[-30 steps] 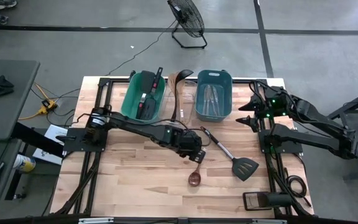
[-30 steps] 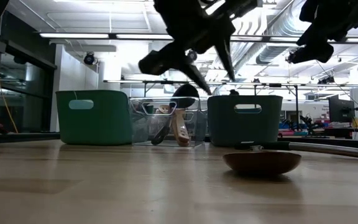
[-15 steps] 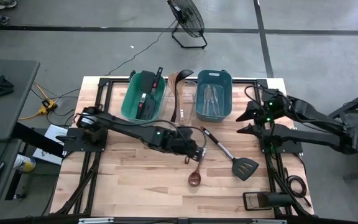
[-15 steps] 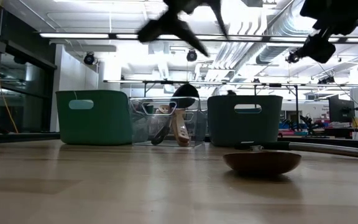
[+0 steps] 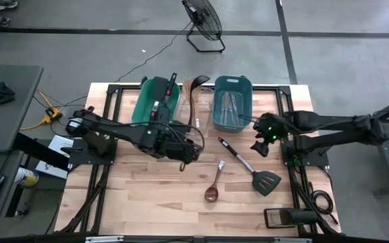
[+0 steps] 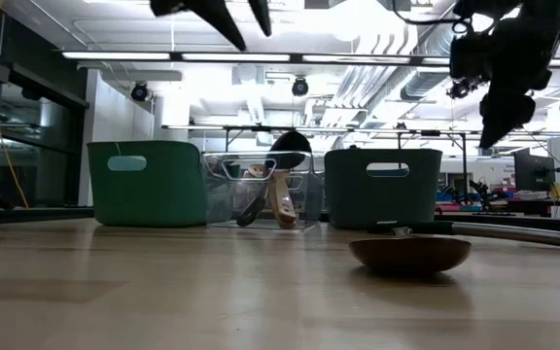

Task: Pick & Place Kitchen Items
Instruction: Put the black slotted spatula into the transparent bin

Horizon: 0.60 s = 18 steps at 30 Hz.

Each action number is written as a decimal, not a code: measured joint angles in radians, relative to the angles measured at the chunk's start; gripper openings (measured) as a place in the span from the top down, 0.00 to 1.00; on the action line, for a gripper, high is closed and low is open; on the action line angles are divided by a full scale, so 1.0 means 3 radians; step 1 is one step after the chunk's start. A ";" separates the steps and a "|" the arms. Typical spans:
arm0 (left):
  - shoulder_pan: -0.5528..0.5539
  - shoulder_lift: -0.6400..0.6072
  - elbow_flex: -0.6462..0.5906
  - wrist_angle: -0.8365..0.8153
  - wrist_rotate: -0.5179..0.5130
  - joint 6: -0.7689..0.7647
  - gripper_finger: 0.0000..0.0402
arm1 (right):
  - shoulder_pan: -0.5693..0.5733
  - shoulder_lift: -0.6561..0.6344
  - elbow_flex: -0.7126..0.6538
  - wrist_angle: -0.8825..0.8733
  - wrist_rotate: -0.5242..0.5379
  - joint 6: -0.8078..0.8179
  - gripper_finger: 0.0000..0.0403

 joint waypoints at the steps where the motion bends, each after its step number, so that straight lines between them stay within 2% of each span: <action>1: 0.0000 -0.0039 0.0000 -0.0005 -0.0020 0.0058 0.58 | 0.0073 0.0056 0.0000 0.0011 0.0074 0.0103 0.23; 9: 0.0002 -0.0246 0.0000 -0.0168 -0.0148 0.0672 0.58 | 0.0602 0.0590 0.0000 0.0160 0.0874 0.0620 0.23; 14: 0.0002 -0.0326 -0.0094 -0.0247 -0.0209 0.0959 0.58 | 0.0837 0.0953 0.0000 0.0513 0.0964 0.0901 0.23; 18: 0.0005 -0.0525 -0.0423 -0.0031 -0.0065 0.1117 0.58 | 0.0974 0.1249 0.0000 0.0741 0.1041 0.1117 0.23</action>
